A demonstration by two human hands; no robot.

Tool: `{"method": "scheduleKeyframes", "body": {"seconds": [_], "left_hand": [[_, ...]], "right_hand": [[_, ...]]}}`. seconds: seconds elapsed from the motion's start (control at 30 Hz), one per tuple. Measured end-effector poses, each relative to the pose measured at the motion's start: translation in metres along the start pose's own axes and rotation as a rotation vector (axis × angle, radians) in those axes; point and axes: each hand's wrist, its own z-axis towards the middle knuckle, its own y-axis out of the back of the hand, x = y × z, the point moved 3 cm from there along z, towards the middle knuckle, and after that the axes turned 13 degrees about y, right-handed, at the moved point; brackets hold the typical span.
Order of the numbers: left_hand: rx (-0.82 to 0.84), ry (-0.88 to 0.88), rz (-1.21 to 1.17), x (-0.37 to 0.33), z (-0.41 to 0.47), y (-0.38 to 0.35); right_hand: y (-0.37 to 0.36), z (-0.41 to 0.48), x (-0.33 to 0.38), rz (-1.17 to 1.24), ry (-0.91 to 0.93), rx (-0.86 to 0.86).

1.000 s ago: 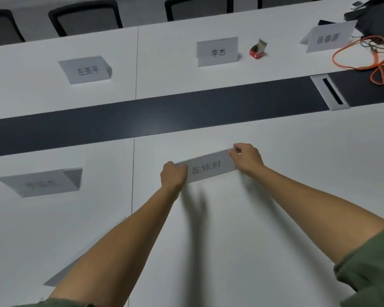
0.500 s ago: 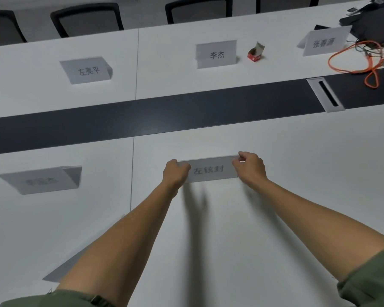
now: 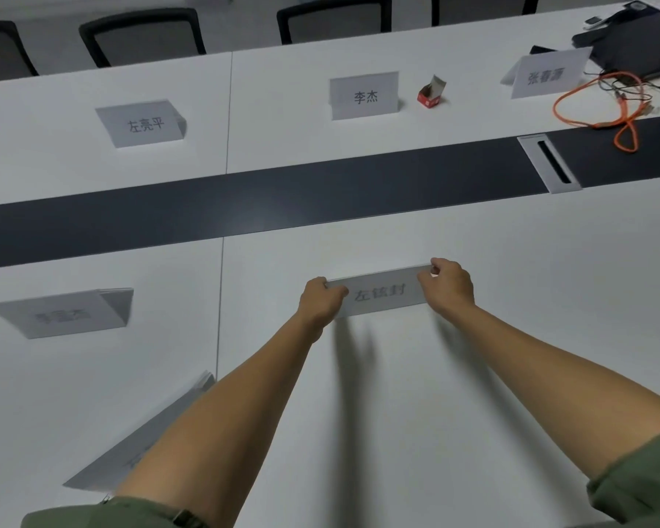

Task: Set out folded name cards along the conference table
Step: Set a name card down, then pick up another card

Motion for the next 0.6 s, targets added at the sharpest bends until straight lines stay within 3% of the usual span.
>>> {"method": "scheduleKeyframes", "body": {"seconds": [0.43,0.6], "left_hand": [[0.058,-0.008,0.044,-0.006,-0.012,-0.035],[0.052,0.03,0.053,-0.004,-0.016,-0.034]], "right_hand": [[0.021,-0.002,-0.036,-0.035,-0.052,-0.032],[0.024,-0.006,-0.036,-0.094,-0.071,0.048]]}}
